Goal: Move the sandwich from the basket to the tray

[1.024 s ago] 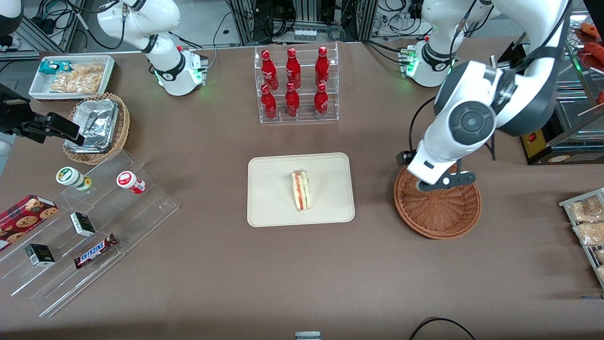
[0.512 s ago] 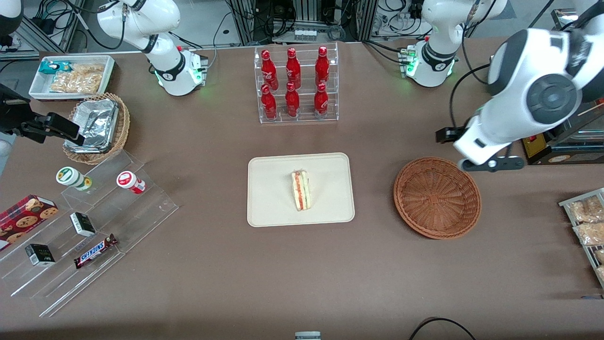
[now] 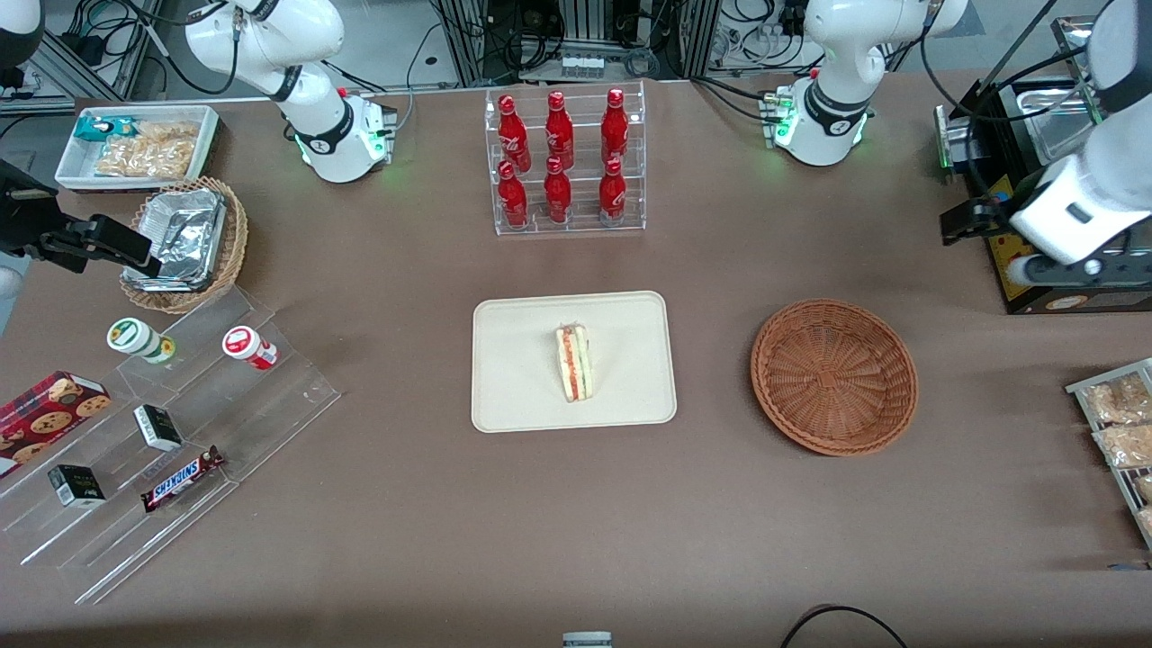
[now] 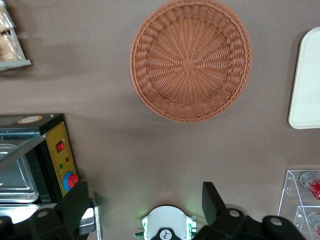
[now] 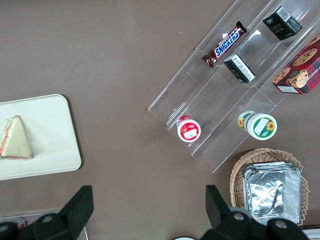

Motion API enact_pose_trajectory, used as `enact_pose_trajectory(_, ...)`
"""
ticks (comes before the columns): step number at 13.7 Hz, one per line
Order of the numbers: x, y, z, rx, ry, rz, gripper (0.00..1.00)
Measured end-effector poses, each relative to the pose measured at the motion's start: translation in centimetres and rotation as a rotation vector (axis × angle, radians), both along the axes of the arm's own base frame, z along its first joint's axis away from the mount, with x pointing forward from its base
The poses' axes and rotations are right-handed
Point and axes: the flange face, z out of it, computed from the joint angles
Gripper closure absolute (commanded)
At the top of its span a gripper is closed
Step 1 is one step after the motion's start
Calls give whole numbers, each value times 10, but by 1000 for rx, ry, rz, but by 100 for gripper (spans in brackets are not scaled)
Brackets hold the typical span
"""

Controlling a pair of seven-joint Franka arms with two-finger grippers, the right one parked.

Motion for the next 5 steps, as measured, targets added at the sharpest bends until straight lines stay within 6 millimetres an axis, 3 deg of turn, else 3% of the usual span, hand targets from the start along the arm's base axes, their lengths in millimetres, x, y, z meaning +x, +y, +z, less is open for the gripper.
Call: enact_pose_trajectory(5,3,8,12,2,-35,13,0)
